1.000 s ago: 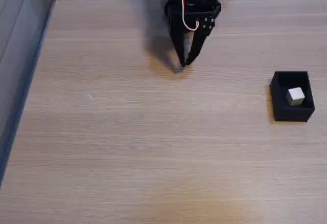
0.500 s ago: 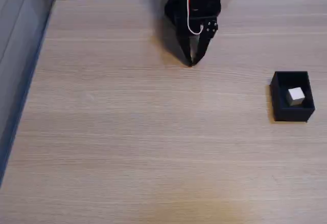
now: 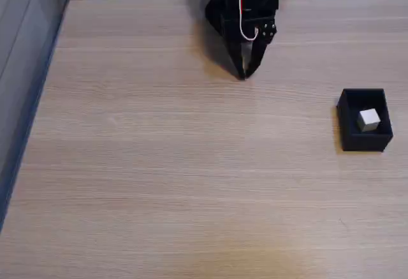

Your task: Pick a white block and place it in the black box.

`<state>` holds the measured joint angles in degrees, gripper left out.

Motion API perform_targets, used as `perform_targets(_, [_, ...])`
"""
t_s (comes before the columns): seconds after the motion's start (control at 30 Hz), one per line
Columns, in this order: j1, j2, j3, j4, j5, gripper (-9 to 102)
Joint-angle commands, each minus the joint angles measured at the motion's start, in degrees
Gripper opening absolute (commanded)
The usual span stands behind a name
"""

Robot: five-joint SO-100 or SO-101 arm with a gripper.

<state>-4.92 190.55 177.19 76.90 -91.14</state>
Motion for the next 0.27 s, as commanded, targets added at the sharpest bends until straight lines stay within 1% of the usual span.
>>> perform_targets(0.0, [-0.09,0.35,0.79,0.26,-0.44,0])
perform_targets(0.23, [0.53,0.35,0.79,0.26,-0.53,0])
